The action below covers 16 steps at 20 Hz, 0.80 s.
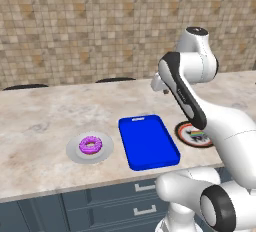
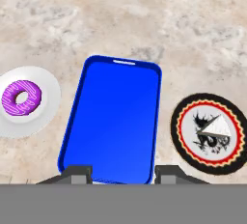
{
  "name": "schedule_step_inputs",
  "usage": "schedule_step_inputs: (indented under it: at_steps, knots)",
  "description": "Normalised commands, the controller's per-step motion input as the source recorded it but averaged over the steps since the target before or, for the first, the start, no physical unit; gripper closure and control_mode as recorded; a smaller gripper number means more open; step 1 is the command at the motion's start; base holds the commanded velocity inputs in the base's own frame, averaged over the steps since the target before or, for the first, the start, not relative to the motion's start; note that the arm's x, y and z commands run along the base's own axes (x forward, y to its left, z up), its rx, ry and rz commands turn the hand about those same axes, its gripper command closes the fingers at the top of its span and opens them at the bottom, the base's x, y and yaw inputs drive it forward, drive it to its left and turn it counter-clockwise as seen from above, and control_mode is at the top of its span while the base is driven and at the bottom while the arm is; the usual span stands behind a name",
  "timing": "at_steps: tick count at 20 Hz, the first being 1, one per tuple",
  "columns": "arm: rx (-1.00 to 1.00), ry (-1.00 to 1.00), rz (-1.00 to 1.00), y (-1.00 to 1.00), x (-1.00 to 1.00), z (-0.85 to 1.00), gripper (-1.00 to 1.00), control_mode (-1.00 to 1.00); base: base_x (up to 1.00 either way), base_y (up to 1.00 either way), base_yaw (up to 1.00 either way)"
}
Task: Move the dessert items from the plates to the tray.
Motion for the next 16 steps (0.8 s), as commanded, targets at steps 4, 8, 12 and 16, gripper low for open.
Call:
schedule_step_inputs:
  at_steps: [4, 8, 12, 16]
  knots:
    - [0.00, 0.01, -0.01, 0.10, 0.00, 0.00, -1.00, -1.00, 0.00, 0.00, 0.00]
    - [0.01, 0.04, -0.12, -0.07, 0.05, -0.05, -1.00, -1.00, 0.00, 0.00, 0.00]
    - [0.03, 0.06, -0.26, -0.53, 0.05, -0.34, -1.00, -1.00, 0.00, 0.00, 0.00]
    - [0.00, 0.07, -0.31, -0.47, 0.11, -0.31, -1.00, -1.00, 0.00, 0.00, 0.00]
